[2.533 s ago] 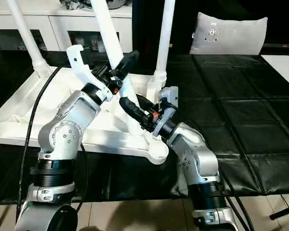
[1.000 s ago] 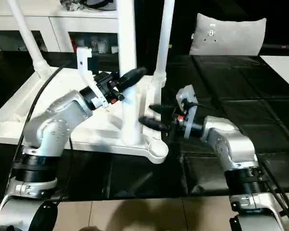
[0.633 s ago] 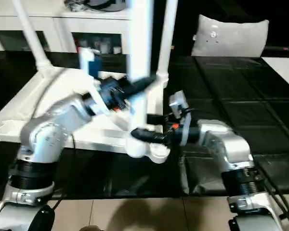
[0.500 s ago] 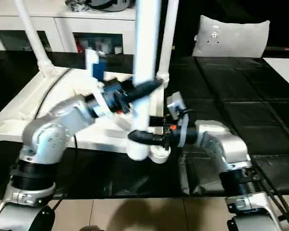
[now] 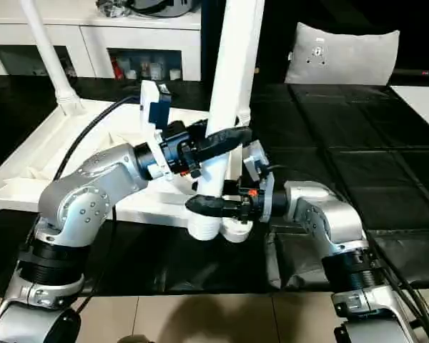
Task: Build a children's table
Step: Pick table leg
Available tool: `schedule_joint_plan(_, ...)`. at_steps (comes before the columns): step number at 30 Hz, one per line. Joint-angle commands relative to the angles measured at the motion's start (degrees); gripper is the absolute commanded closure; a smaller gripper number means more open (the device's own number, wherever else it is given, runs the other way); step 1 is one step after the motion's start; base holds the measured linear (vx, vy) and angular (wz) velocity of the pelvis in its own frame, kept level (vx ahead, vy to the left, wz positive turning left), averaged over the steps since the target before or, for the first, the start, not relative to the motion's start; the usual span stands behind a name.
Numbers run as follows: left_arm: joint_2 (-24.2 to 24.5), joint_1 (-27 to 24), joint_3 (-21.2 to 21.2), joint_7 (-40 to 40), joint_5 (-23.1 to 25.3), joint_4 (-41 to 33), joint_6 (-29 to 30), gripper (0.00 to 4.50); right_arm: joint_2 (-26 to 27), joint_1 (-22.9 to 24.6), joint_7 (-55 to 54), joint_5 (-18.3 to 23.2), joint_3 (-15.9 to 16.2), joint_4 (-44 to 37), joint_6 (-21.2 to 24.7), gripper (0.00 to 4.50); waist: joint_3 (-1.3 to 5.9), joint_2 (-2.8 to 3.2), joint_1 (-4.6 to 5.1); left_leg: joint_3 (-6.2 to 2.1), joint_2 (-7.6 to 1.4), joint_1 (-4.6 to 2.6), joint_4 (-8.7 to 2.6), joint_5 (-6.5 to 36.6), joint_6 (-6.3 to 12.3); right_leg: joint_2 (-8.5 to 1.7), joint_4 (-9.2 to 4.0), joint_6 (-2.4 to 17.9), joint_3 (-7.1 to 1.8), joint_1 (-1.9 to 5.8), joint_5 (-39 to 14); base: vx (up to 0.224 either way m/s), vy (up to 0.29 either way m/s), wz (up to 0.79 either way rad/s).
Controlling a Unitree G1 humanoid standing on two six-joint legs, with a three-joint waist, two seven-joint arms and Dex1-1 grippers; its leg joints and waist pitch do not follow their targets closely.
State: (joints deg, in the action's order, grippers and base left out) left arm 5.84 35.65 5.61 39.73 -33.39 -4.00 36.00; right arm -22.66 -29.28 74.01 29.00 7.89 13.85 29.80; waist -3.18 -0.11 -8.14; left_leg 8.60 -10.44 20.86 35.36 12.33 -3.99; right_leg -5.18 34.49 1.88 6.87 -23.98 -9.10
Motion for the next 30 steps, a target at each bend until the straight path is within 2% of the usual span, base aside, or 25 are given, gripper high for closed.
schedule_joint_plan(1,0.3,-0.1,1.0,0.1,1.2,-0.2,-0.9,2.7,0.1,-1.3,0.3,0.0,0.1,0.0,0.3,2.49,4.47,-0.97,-0.07,-0.08,-2.32,0.38,-3.68,0.8,4.04,-3.61,-3.64,7.7,-3.19,4.34,-14.6,0.0,0.0,0.0)
schedule_joint_plan(9,1.1,0.3,2.4,0.6,2.4,0.2,-0.9,2.7,1.2,-2.0,-2.6,-1.5,-0.4,1.6,-1.1,2.6,4.47,-0.69,0.01,-0.13,-2.36,0.35,-3.72,1.4,3.69,-3.66,-3.65,8.2,-3.15,4.33,-14.4,0.0,0.0,0.0)
schedule_joint_plan(10,1.0,0.3,2.3,0.5,1.7,-0.1,0.2,2.35,1.5,-2.1,-3.0,-1.3,-0.7,1.6,-1.2,2.6,4.5,-0.5,-0.03,-0.15,-2.4,0.27,-3.73,1.4,3.57,-3.68,-3.6,8.3,-3.16,4.33,-14.2,0.0,0.0,0.0)
schedule_joint_plan(12,0.5,0.4,2.4,0.9,-0.7,-1.5,3.1,2.0,2.4,-1.7,-4.7,-1.6,-0.9,1.2,-1.8,2.6,4.49,-0.51,0.01,-0.16,-2.42,0.26,-3.76,1.6,3.41,-3.67,-3.58,8.7,-3.16,4.36,-13.7,0.0,0.0,0.0)
schedule_joint_plan(16,-1.0,0.2,3.2,2.0,-3.5,-3.7,4.4,2.0,5.1,-2.2,-9.9,-3.2,-2.0,2.6,-4.2,2.6,4.51,-0.48,0.09,-0.17,-2.41,0.3,-3.78,1.7,3.23,-3.73,-3.56,8.6,-3.13,4.37,-13.9,0.0,0.0,0.0)
schedule_joint_plan(20,-3.7,0.3,2.4,1.5,-6.6,-4.7,5.0,2.0,5.7,-2.2,-10.1,-4.2,-1.1,3.0,-3.7,2.61,4.47,-0.37,0.07,-0.15,-2.43,0.19,-3.79,2.0,3.15,-3.62,-3.66,8.5,-3.18,4.29,-13.8,0.0,0.0,0.0)
schedule_joint_plan(23,-5.5,0.4,1.9,0.5,-7.6,-5.1,5.2,2.0,6.2,-2.0,-10.7,-5.5,-0.4,3.7,-5.2,2.62,4.44,-0.43,-0.05,-0.18,-2.45,0.28,-3.8,1.8,2.93,-3.74,-3.57,8.6,-3.21,4.35,-13.7,0.0,0.0,0.0)
schedule_joint_plan(25,-6.6,0.1,2.1,0.2,-8.1,-5.6,5.8,1.7,7.0,-2.4,-12.6,-6.9,-0.6,5.6,-7.2,2.62,4.49,-0.42,-0.03,-0.12,-2.38,0.45,-3.75,2.0,2.62,-3.78,-3.59,9.0,-3.18,4.38,-13.8,0.0,0.0,0.0)
schedule_joint_plan(28,-7.4,0.1,2.2,-0.9,-6.7,-5.0,6.0,1.45,7.7,-2.6,-14.0,-7.4,-1.0,6.7,-8.4,2.62,4.4,-0.49,0.3,-0.14,-2.29,0.46,-3.84,2.8,2.91,-3.67,-3.9,7.7,-3.12,4.43,-15.5,0.0,0.0,0.0)
schedule_joint_plan(30,-7.0,0.2,2.7,-0.9,-5.1,-4.7,5.4,1.3,7.7,-2.6,-14.0,-7.5,-1.0,6.6,-8.4,2.62,4.37,-0.49,0.2,-0.11,-2.32,0.33,-3.85,2.7,2.86,-3.64,-3.98,7.7,-3.14,4.36,-15.6,0.0,0.0,0.0)
